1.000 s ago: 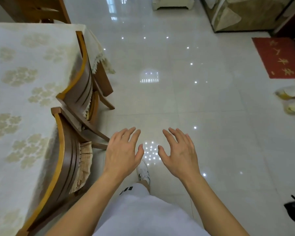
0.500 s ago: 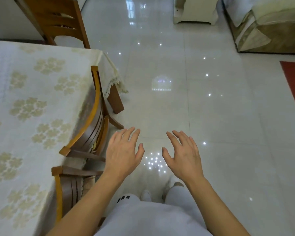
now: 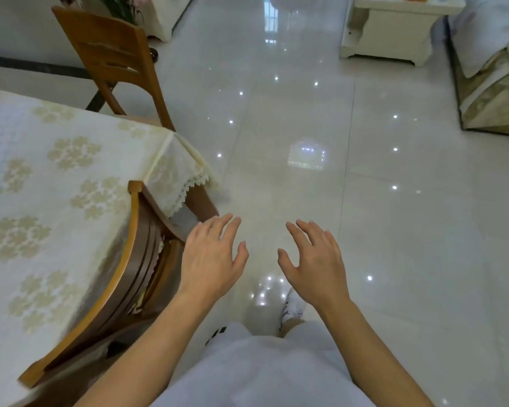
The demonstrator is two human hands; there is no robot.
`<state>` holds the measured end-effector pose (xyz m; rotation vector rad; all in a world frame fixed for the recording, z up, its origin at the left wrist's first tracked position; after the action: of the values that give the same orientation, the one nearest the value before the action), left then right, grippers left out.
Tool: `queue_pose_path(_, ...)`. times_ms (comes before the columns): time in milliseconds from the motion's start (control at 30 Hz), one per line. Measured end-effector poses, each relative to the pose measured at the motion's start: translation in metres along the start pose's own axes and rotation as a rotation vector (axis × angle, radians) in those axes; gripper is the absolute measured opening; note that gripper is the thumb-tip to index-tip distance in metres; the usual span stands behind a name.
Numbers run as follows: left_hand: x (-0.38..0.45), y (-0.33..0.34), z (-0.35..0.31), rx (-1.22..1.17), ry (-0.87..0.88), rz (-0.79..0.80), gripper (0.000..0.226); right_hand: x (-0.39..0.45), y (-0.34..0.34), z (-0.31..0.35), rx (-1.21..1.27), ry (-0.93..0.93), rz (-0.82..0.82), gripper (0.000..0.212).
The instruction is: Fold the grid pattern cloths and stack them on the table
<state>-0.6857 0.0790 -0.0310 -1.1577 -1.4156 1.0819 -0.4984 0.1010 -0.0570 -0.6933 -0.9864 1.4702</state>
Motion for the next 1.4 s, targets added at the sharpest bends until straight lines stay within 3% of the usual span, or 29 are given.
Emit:
queue_pose_path(233, 0.096, 0.025, -0.034, -0.030, -0.081, 0.022, 0.049, 0.108, -0.003, -0.046, 0.004, -0.027, 0.046, 0.061)
queue_pose_path(533, 0.196, 0.044, -0.004, -0.044, -0.189, 0.011, 0.049, 0.226, 0.029, -0.042, 0.002, -0.143, 0.083, 0.054)
queue_pose_path(800, 0.317, 0.060, 0.073, -0.056, -0.288, -0.044, 0.051, 0.377, 0.080, 0.006, -0.019, -0.254, 0.101, 0.052)
queue_pose_path(1067, 0.461, 0.057, 0.163, -0.009, -0.334, -0.042, 0.053, 0.529, 0.122, 0.096, -0.021, -0.364, 0.115, 0.057)
queue_pose_path(1400, 0.567, 0.051, 0.249, 0.010, -0.434, -0.071, 0.053, 0.663, 0.172, 0.170, 0.030, -0.485, 0.156, 0.058)
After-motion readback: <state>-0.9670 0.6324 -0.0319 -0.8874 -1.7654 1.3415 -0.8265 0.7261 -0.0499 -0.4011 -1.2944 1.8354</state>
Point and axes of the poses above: each hand's wrist, its own x-axis towards the middle knuckle, its own y-axis out of the palm, z = x × y, the point moved 10 cm from there along x, towards the middle knuckle, and after that the axes turned 9 degrees about -z, right-handed, at the moved point
